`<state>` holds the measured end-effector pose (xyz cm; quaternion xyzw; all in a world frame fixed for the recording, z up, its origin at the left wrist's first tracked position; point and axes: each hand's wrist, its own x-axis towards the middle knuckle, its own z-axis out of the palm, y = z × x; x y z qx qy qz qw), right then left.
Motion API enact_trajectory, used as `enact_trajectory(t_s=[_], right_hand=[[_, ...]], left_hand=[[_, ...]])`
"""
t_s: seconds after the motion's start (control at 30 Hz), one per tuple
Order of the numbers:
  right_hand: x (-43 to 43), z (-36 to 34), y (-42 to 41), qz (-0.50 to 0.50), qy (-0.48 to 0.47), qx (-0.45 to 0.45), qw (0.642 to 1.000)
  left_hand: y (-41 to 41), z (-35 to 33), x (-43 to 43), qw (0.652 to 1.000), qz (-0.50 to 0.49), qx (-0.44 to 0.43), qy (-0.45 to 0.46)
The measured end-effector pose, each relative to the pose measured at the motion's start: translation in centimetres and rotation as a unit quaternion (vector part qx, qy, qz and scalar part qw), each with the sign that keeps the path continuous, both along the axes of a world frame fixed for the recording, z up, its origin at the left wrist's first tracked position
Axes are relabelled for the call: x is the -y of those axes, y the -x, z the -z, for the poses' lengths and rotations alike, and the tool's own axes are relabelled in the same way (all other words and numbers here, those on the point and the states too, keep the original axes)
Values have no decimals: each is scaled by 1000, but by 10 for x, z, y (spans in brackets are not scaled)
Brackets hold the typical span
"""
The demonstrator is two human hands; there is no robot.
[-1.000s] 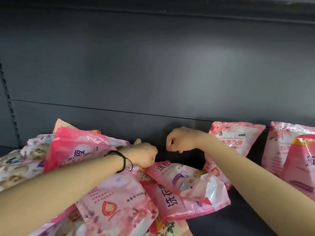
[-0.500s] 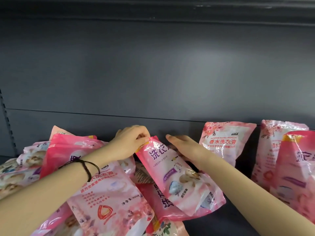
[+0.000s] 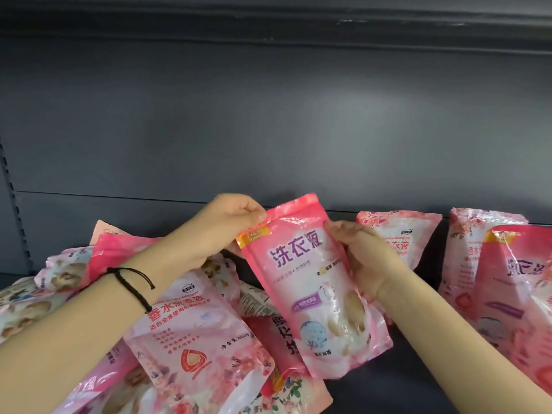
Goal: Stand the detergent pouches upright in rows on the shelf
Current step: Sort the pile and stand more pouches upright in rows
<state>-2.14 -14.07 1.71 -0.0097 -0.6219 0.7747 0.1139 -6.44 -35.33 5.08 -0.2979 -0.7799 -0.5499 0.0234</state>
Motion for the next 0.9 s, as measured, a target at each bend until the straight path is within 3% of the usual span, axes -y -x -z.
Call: enact_trajectory(t_s=[0.27, 0.4, 0.6, 0.8, 0.9], right_hand=[[-13, -14, -52, 130, 44, -145, 980], [-33, -15, -75, 207, 89, -182, 957], [-61, 10, -100, 235, 150, -208, 937], [-81, 55, -110, 328, 68, -133, 933], [-84, 64, -119, 346, -38, -105, 932]], left_hand=[[-32, -16, -40, 985, 51, -82, -141], [-42, -10, -67, 967, 142, 32, -209], [-54, 25, -112, 946, 196, 204, -157], [-65, 46, -140, 957, 162, 211, -112], [-71, 52, -145, 971, 150, 167, -82]])
